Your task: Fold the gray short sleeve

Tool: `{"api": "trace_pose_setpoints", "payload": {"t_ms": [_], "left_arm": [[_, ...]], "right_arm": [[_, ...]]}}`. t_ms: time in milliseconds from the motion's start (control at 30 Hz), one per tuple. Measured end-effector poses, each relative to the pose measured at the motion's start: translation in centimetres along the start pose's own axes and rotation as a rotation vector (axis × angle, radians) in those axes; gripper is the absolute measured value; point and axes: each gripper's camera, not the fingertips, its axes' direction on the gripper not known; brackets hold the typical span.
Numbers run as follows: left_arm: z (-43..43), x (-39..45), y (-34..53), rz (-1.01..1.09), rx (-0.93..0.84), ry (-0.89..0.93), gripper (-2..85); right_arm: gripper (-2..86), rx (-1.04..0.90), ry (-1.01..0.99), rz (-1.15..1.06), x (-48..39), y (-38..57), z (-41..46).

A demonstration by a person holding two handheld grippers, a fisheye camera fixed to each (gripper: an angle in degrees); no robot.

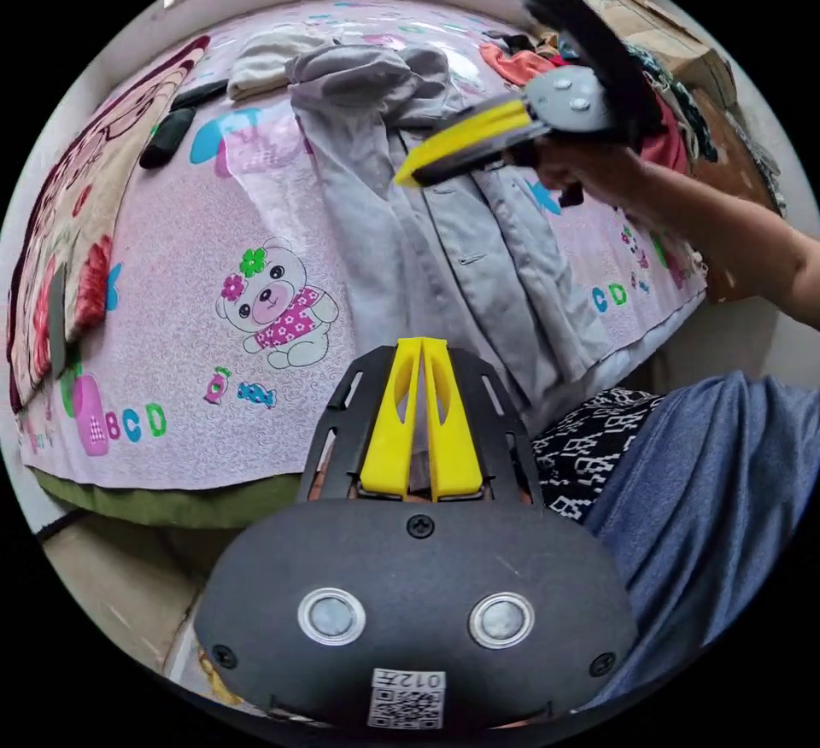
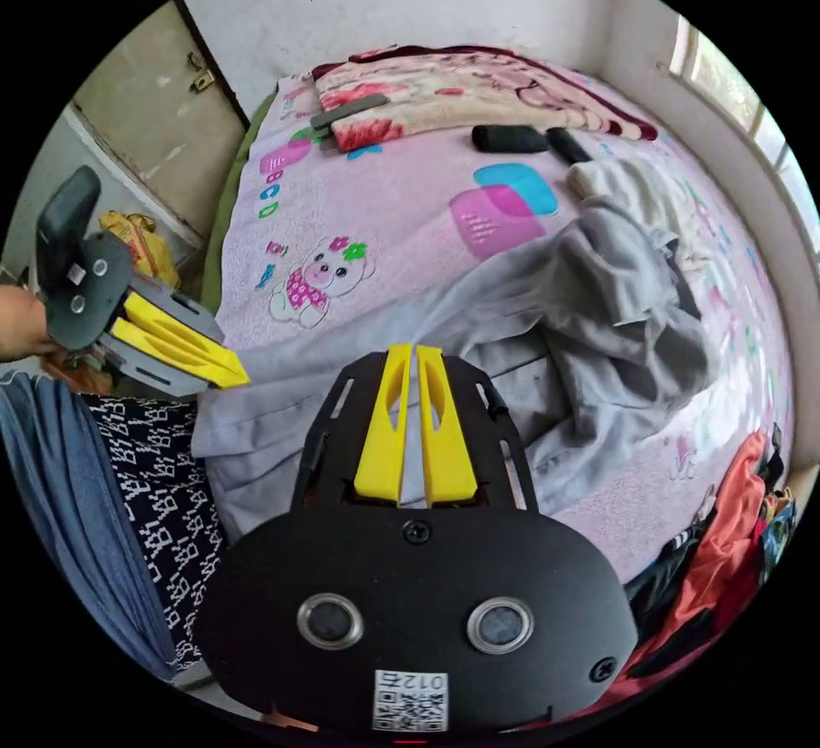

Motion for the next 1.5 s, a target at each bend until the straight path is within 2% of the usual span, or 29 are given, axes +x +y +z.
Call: {"api": "trace_pose_setpoints", "payload": {"t_ms": [67,200,433,533,567,767,867,1000,1200,1367,1500], "left_arm": [[1.9,0.7,-1.4,0.076,-0.05,0.022,0.3],[4.1,1.9,-2.6,0.143,-0.11,0.043,0.2],[5.4,1.0,-3.6,0.084,-0.133,0.198,0.2],[5.6,2.0,-4.1,0.118,-0.146,0.162,0.3],[5.6,2.6,-4.3,0.133,-0.155,0.139,0.3],[5.6,5.1,-5.5,0.201,-0.19,0.09,0.4],[6.3,5.7,-6.2,0.208,-0.223,0.082,0.4],[6.8,6.0,-6.9,0.214,-0.258,0.095,0.4],[7.0,8.5,-7.8,0.327,-0.298,0.167,0.4],[9.4,9.1,-7.5,0.288,-0.334,0.246,0.3],[9.7,9.1,-7.1,0.26,-0.305,0.28,0.3]], "right_arm": [[3.6,0.068,0.106,0.054,4.3,-2.6,-2.3],[7.1,0.034,0.107,0.063,11.3,-7.3,-2.3],[11.0,-0.213,-0.132,-0.052,18.1,-13.9,4.6],[7.8,-0.295,-0.157,-0.075,19.2,-14.5,6.2],[3.8,-0.269,-0.152,-0.077,19.6,-14.5,5.6],[0.5,-0.186,-0.224,0.057,24.5,-13.9,0.9],[0.3,-0.324,-0.15,0.13,26.7,-12.7,1.3],[0.2,-0.38,-0.07,0.15,26.5,-11.3,3.5],[1.4,-0.37,0.097,0.176,23.6,-10.1,5.7],[7.1,-0.216,0.14,0.337,24.6,-7.5,-2.8],[6.0,-0.051,0.203,0.405,22.9,-4.3,-10.1]]}}
